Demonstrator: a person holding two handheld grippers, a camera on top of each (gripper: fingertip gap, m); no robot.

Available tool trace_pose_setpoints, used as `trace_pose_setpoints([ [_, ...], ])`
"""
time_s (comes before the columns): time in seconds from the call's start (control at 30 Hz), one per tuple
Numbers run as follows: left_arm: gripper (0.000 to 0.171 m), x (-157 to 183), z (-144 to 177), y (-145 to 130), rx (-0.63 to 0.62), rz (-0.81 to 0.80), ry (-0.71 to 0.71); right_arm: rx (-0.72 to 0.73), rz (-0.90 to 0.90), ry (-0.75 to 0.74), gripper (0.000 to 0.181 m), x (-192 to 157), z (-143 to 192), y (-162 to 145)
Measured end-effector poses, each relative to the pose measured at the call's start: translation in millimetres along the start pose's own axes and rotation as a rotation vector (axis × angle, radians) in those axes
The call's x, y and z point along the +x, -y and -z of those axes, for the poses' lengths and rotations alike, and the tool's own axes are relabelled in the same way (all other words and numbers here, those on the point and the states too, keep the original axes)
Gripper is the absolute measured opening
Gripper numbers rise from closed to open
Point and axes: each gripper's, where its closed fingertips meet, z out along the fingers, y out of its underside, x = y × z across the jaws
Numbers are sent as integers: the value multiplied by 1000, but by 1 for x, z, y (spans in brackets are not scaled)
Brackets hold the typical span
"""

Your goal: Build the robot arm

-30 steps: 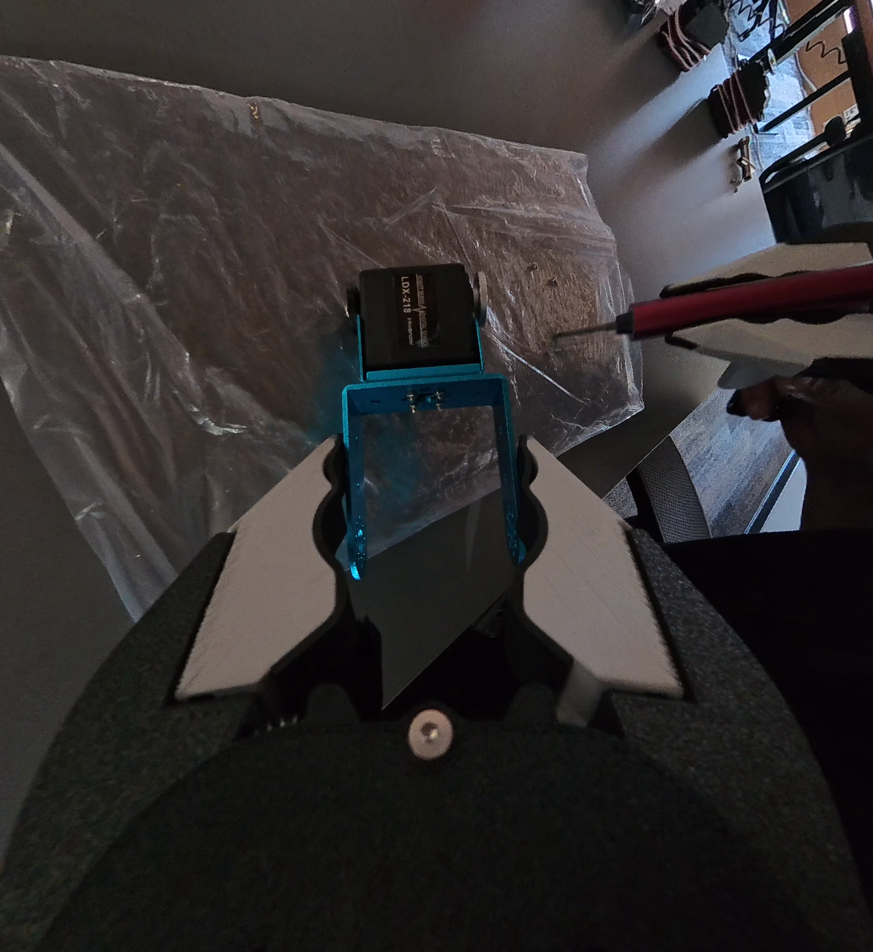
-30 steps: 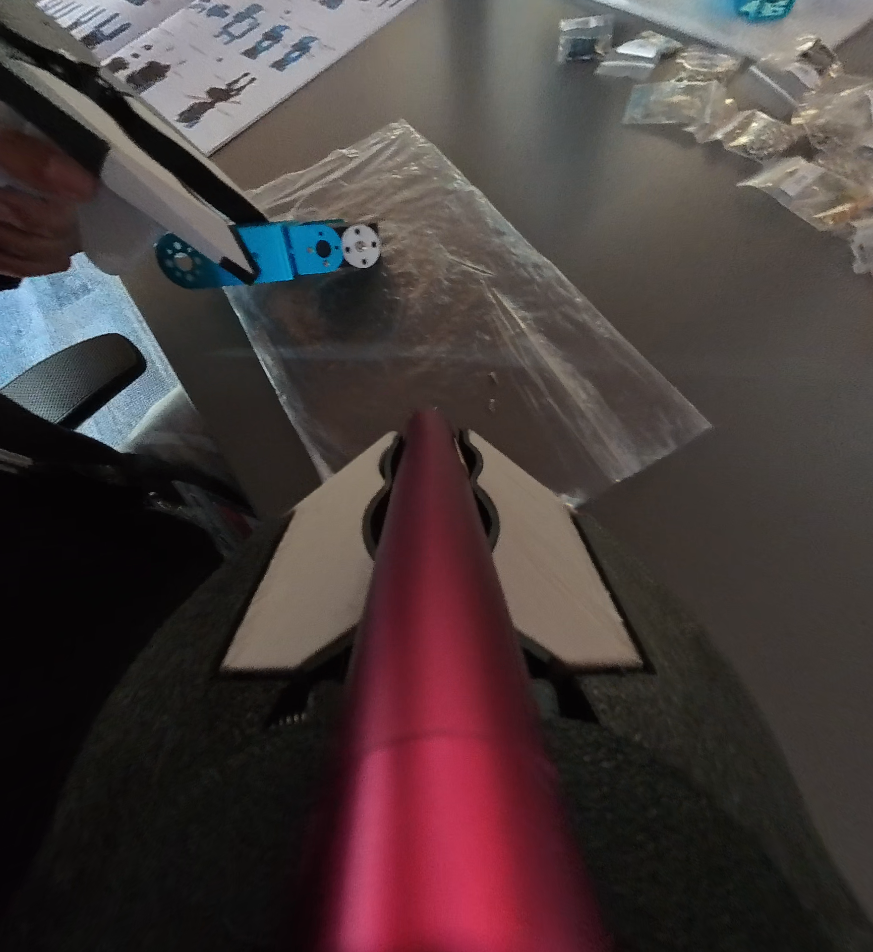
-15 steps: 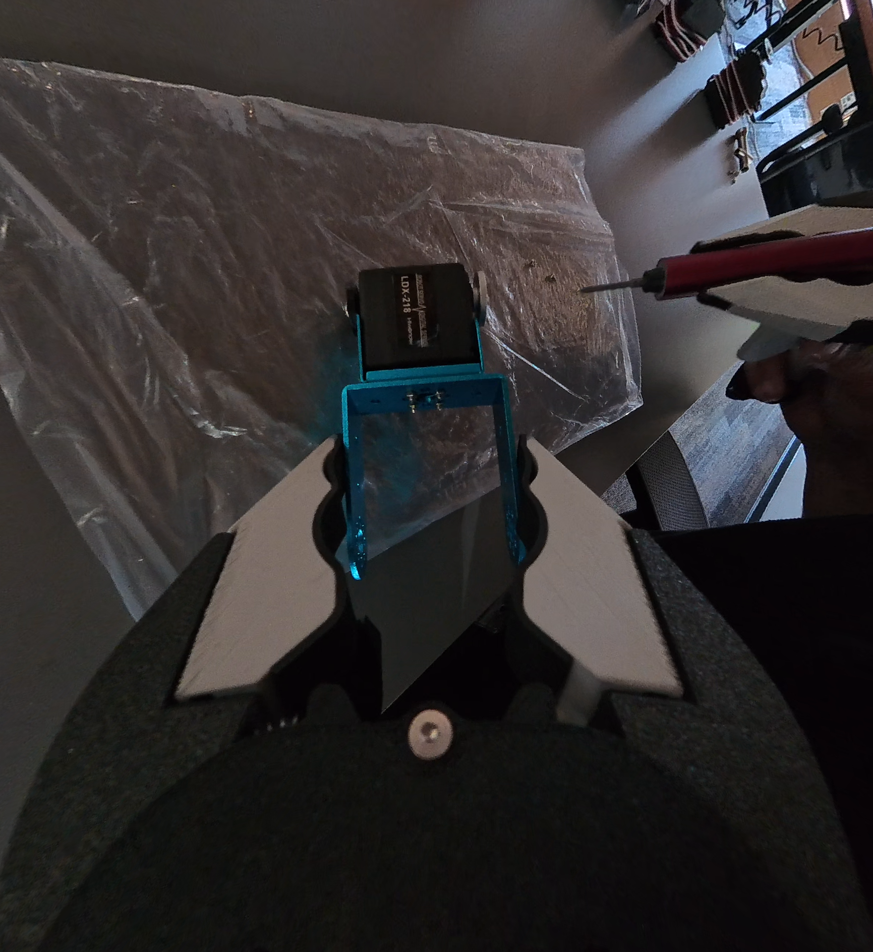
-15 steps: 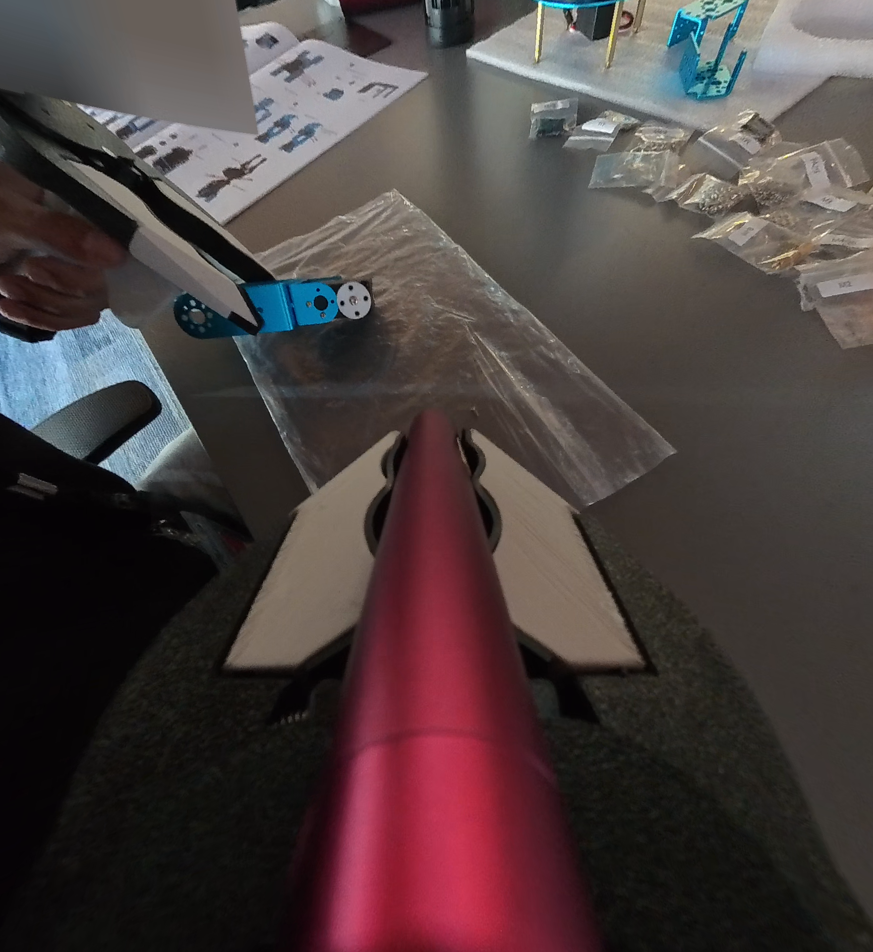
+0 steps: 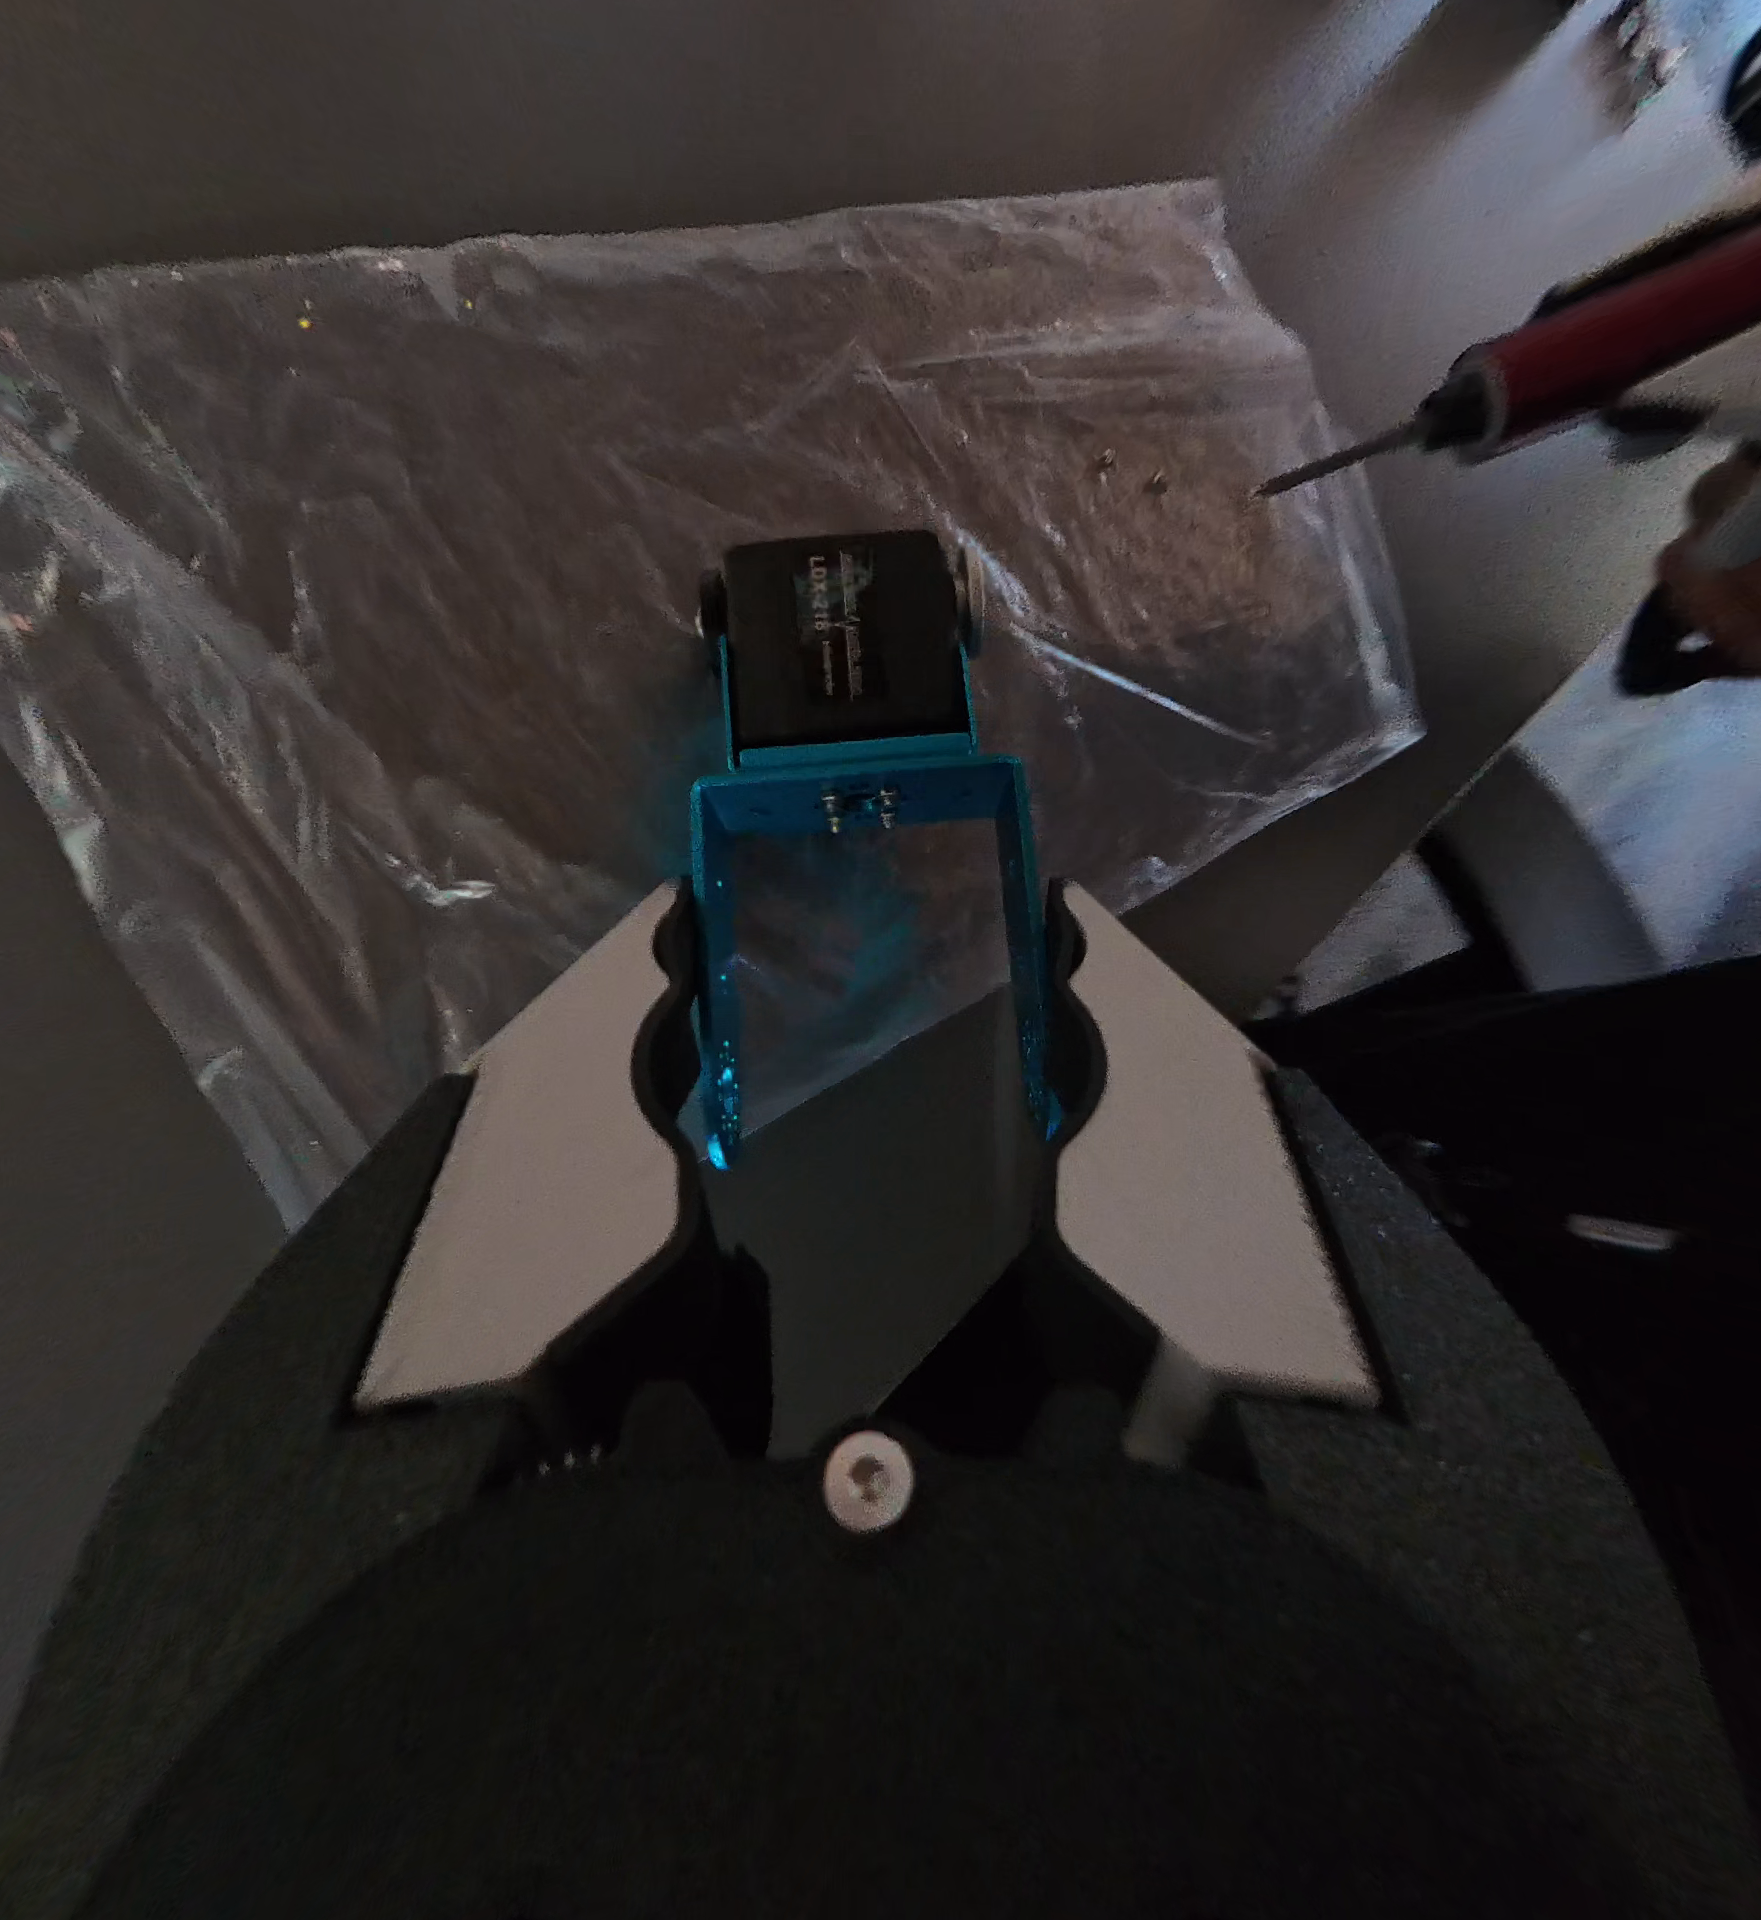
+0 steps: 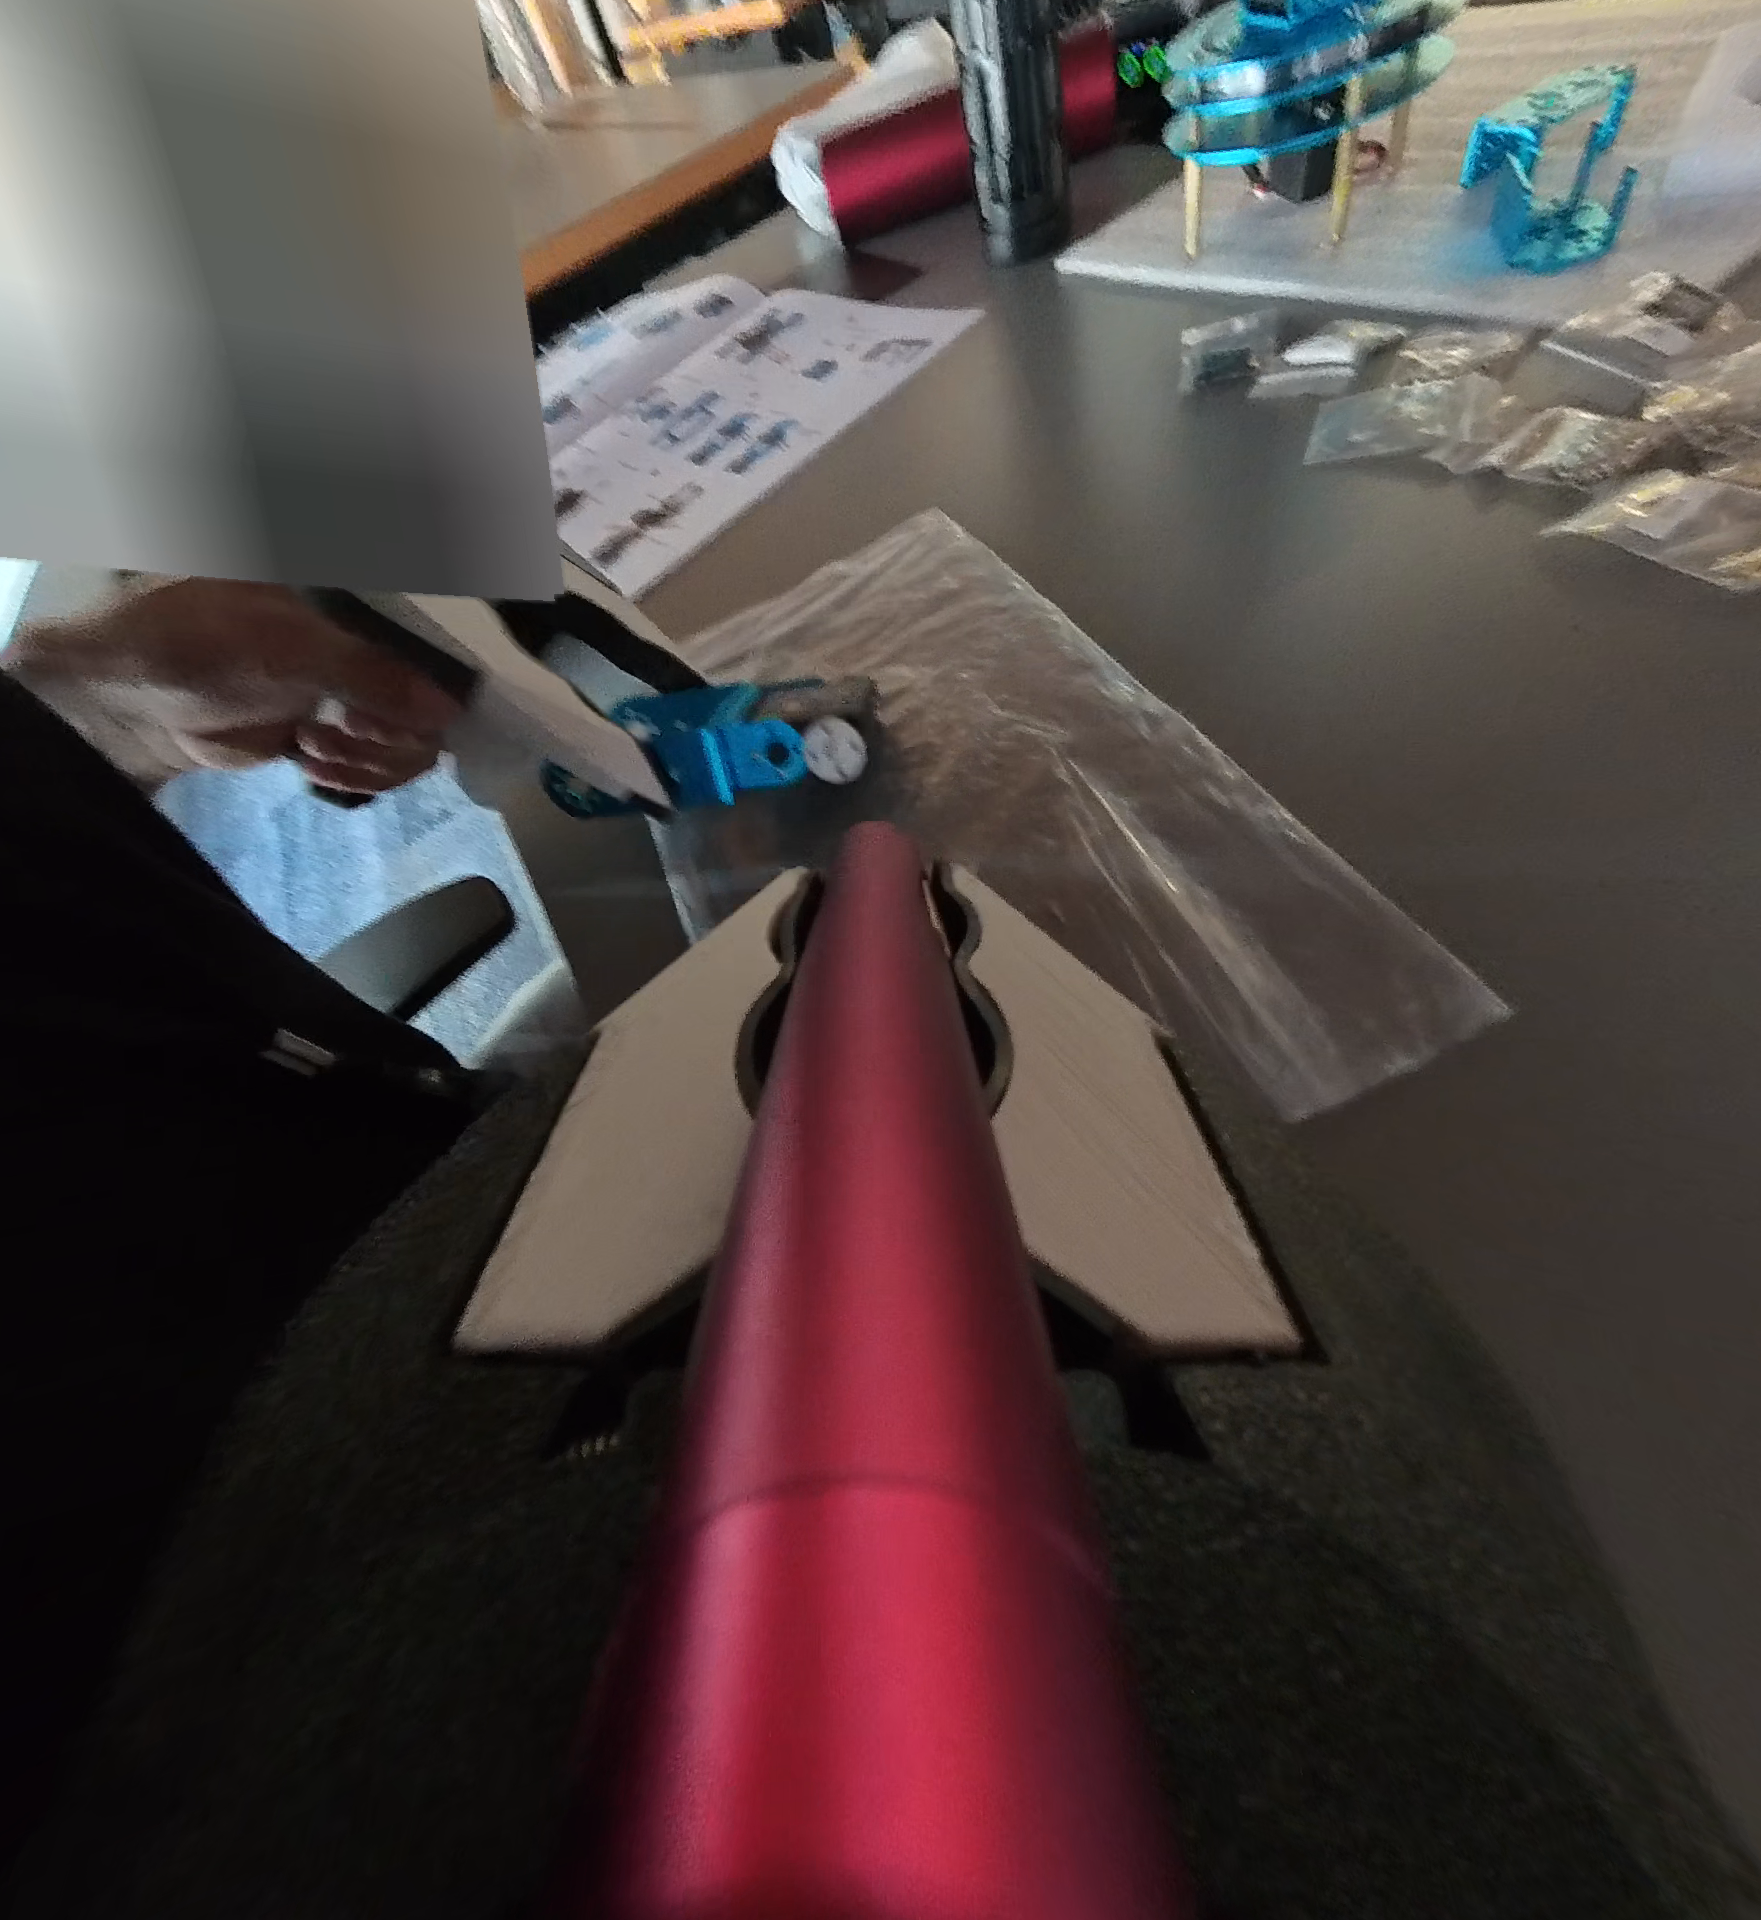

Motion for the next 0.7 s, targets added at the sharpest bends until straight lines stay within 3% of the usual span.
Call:
trace_pose_setpoints([
  [0.17,65,-6,-5,-7,-38,-259,182,82,72,62,23,-19,-10,16],
  [0.27,65,-6,-7,-9,-31,-309,237,113,199,51,22,-28,-18,21],
  [0.43,68,-1,-4,-5,46,-211,167,176,355,1,20,-40,-30,33],
  [0.53,73,-2,11,10,171,-148,152,226,400,-26,23,-45,-35,46],
  [0.63,73,22,42,52,430,-30,0,302,419,-34,22,-55,-39,65],
  [0.7,72,57,60,78,550,137,-307,346,417,-42,23,-61,-43,77],
])
